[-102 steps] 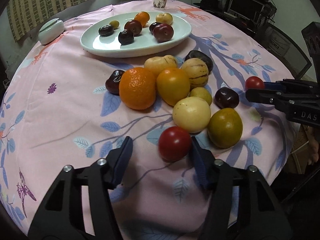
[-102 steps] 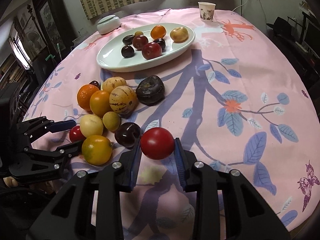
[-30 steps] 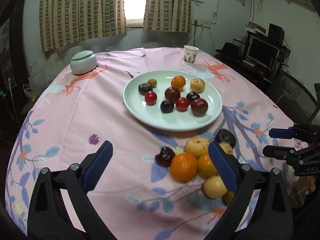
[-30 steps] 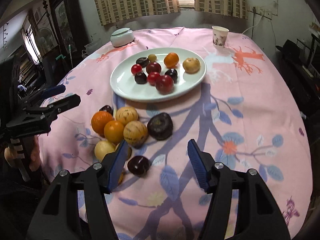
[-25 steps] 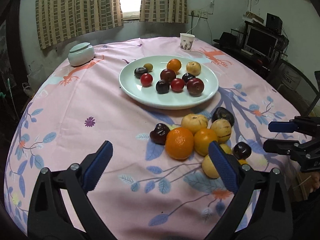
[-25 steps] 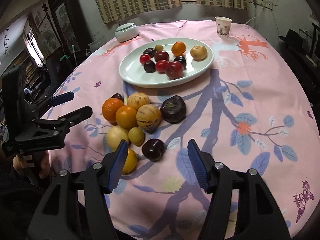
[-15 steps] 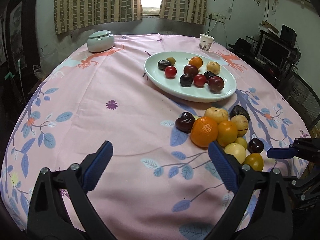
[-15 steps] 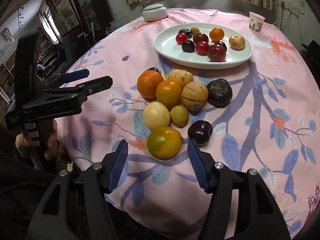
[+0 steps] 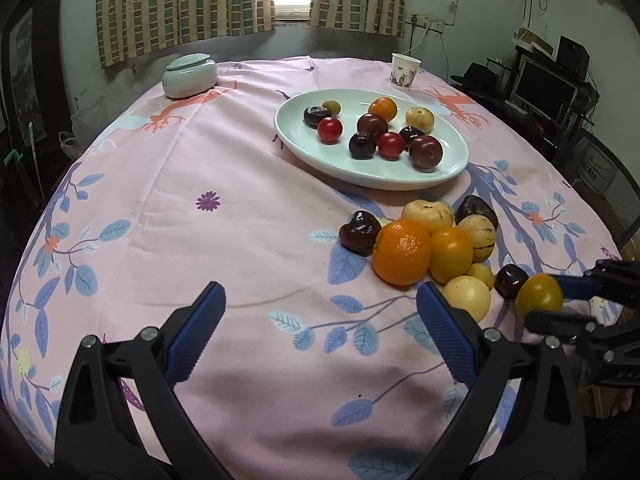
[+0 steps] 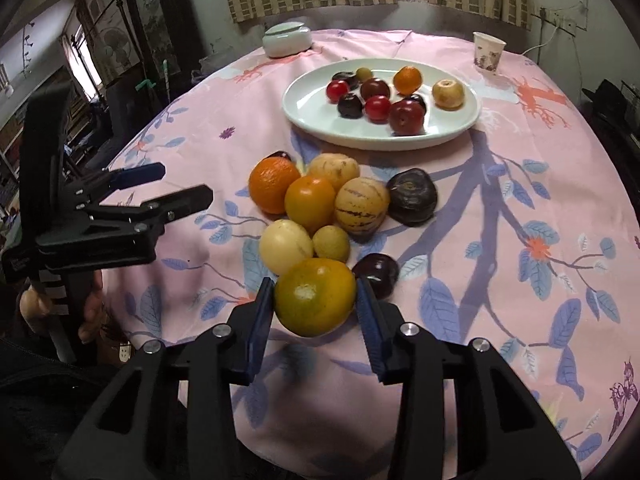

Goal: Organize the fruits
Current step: 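Grasp a green-orange citrus with the right tool while the left tool grasps a tangerine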

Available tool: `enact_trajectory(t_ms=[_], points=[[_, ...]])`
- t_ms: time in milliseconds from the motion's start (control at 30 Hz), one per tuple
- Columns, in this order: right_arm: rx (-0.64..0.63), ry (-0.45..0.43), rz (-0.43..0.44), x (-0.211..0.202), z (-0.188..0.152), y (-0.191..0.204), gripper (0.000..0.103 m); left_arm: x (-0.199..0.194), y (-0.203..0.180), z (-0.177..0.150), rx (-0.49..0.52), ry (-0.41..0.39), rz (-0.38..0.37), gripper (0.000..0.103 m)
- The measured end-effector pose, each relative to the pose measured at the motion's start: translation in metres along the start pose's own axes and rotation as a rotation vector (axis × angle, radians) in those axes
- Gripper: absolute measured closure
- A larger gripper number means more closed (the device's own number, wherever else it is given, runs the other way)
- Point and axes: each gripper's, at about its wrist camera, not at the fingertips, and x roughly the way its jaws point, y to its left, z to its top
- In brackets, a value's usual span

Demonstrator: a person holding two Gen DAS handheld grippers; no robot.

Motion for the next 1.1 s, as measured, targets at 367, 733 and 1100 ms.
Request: enact_trajectory(t_ms=[367, 733, 1100], points=[[0.187, -0.032, 0.012, -0.010, -0.020, -0.055, 0.061, 0.056, -0.045, 0.011, 0.161, 0.142, 0.063, 0.024], [0.198, -0.027, 0.046, -0.008, -0.025, -0.060, 0.061, 0.071, -0.051, 0.027, 0.090, 0.174, -0.097, 0.065], [0.185, -0.017, 0.029, -0.007, -0.023, -0.054, 0.061, 0.064, -0.048, 0.028, 0.061, 0.136, -0.144, 0.065]])
